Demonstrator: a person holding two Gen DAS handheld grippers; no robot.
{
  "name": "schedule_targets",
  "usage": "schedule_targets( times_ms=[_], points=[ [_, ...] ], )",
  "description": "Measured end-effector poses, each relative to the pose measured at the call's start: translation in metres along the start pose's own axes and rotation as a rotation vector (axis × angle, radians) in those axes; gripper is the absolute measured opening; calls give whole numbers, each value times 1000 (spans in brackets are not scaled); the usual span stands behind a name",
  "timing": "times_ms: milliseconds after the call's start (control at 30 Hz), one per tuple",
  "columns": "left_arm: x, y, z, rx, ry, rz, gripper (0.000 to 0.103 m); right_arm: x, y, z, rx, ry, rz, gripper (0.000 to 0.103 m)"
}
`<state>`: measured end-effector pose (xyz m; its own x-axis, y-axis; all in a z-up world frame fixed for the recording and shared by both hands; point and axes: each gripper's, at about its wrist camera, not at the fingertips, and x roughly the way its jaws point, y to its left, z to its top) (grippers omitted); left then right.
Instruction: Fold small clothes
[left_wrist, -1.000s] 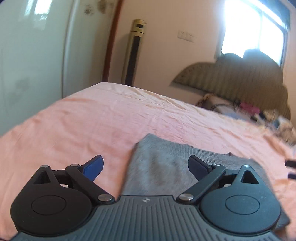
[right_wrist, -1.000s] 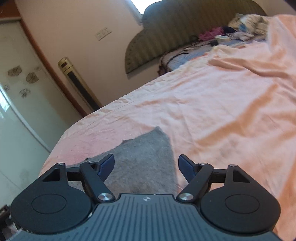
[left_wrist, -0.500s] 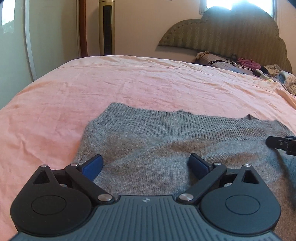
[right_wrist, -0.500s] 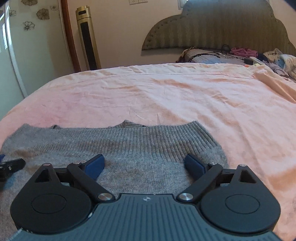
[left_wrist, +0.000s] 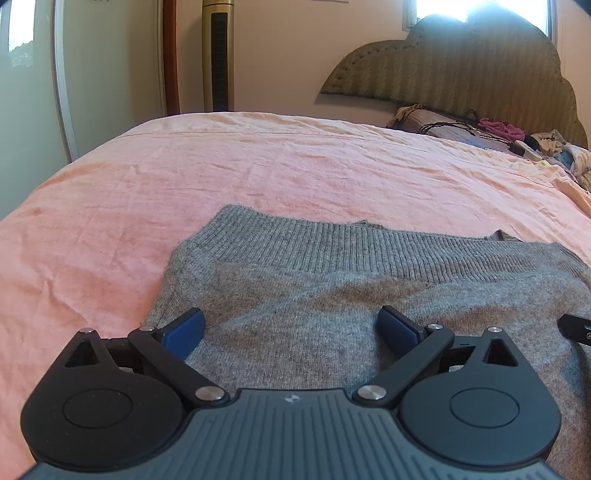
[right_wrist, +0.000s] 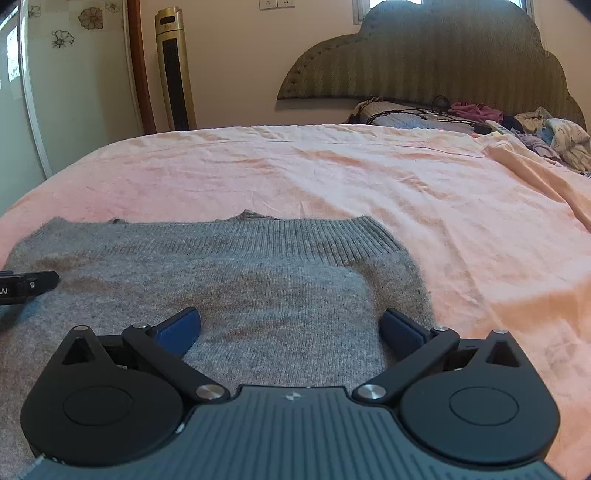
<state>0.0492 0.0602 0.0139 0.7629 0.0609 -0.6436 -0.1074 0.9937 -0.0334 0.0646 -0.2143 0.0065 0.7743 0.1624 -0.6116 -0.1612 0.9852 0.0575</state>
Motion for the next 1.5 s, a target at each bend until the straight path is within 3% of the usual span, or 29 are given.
schedule_targets(
  times_ms=[1200, 1367, 1500],
  points=[
    [-2, 1, 0, -2, -2, -3, 101, -2, -3, 1, 27, -10, 18, 103],
    [-42, 25, -13, -117, -34, 7, 101, -3, -3, 1, 32, -11, 21, 103],
    [-89, 69, -46, -327, -29, -18, 101, -3, -4, 0, 37, -14, 25, 103]
  ],
)
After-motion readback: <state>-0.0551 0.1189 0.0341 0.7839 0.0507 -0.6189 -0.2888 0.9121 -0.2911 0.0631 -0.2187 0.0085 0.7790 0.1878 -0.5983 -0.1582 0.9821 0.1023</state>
